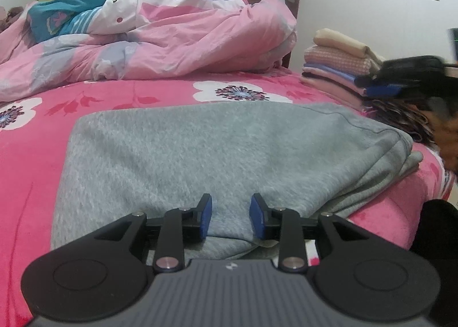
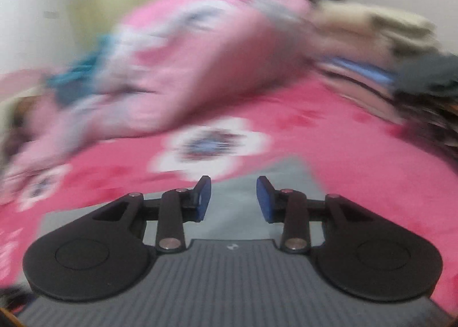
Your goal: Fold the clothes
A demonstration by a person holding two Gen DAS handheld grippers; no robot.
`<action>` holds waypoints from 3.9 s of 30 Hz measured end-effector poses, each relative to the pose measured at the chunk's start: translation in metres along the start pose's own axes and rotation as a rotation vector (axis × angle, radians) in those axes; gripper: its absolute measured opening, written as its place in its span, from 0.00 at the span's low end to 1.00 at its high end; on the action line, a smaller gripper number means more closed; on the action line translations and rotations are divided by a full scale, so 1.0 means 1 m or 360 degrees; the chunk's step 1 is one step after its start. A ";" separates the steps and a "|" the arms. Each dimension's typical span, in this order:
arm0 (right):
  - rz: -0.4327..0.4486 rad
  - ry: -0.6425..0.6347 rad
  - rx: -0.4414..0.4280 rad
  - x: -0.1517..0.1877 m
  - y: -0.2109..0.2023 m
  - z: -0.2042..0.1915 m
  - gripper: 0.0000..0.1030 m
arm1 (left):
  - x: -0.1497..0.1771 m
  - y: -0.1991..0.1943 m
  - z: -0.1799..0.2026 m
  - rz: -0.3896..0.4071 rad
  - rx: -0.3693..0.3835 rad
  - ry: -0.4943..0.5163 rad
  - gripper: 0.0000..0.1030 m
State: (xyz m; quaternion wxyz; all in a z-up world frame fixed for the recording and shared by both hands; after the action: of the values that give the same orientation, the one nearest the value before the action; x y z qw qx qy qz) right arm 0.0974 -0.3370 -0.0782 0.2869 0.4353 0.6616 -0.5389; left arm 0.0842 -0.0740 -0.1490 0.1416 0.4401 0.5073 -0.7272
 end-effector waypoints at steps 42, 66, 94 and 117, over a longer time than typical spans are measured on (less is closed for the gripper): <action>-0.0032 -0.0377 -0.0334 0.128 0.031 -0.095 0.64 | -0.023 0.021 -0.068 -0.0236 -0.0435 -0.0155 0.76; -0.0057 -0.0352 0.0197 0.063 0.031 -0.058 0.72 | -0.020 0.024 -0.064 -0.0428 -0.0420 -0.0282 0.93; -0.0514 -0.0272 0.0262 0.024 0.124 -0.031 0.87 | -0.020 0.027 -0.062 -0.0471 -0.0423 -0.0241 0.97; -0.0259 -0.0458 -0.0120 0.110 0.047 -0.105 0.90 | -0.020 0.028 -0.061 -0.0485 -0.0431 -0.0239 0.99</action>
State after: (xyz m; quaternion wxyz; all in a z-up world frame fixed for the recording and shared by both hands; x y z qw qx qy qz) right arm 0.0979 -0.2045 -0.1664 0.3503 0.2876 0.6664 -0.5920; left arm 0.1444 -0.0388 -0.1566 0.1254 0.2798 0.6491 -0.6962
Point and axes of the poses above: each gripper's, at about its wrist camera, not at the fingertips, and y roughly the way its jaws point, z to its right, x to its underside, the point moved 9 cm from there along y, roughly the way its jaws point, and after that the axes turned 6 degrees about -z, right-handed, at the moved point
